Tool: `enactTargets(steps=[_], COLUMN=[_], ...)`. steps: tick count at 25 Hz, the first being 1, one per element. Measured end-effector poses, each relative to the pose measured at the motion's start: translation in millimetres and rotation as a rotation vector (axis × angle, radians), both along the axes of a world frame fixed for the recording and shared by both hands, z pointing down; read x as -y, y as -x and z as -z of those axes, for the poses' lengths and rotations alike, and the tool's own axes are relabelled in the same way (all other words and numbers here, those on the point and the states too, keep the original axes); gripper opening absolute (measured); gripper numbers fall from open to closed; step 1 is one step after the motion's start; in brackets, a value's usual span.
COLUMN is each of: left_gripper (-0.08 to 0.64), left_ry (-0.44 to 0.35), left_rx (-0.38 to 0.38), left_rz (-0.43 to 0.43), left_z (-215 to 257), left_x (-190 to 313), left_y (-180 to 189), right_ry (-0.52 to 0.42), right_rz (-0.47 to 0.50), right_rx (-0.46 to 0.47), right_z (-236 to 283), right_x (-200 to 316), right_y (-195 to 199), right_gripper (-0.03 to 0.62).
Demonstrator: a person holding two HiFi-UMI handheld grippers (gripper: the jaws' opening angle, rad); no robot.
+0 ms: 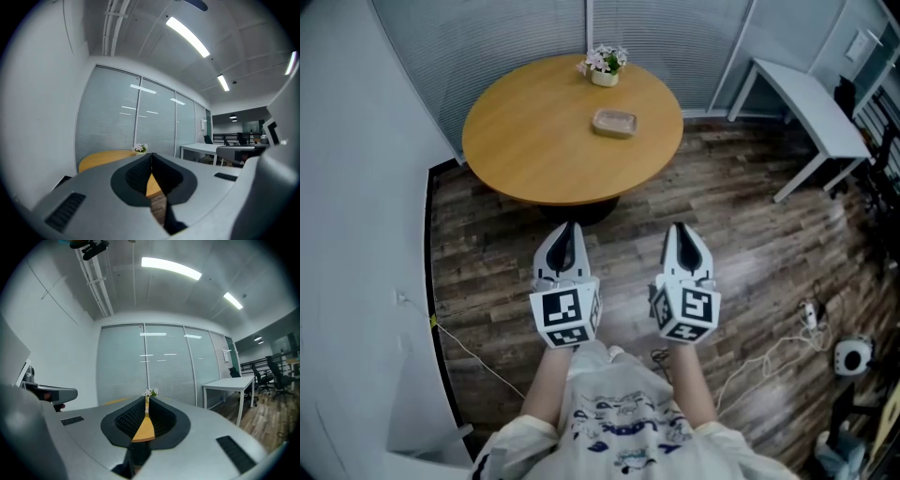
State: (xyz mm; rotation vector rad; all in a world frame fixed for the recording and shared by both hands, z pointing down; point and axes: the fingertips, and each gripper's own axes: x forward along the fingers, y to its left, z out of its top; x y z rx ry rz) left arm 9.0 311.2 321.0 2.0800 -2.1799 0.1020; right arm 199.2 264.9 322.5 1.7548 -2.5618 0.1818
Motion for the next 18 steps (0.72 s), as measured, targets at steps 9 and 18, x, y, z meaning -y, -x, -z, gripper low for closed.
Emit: enactTargets(steps=[9,18], left_gripper=[0.003,0.003], left_ry=[0.011,0.034], left_rx=[-0.016,-0.031], left_rz=[-0.031,-0.071], left_z=[-13,-15], left_x=[81,187], left_y=[18,58], right_ry=[0.015,0.022], right_rz=[-0.026,-0.067], right_rx=[-0.007,-0.003], right_z=[-12,-13], right_x=[76,178], right_y=[20,59], right_gripper=[0.023,0.023])
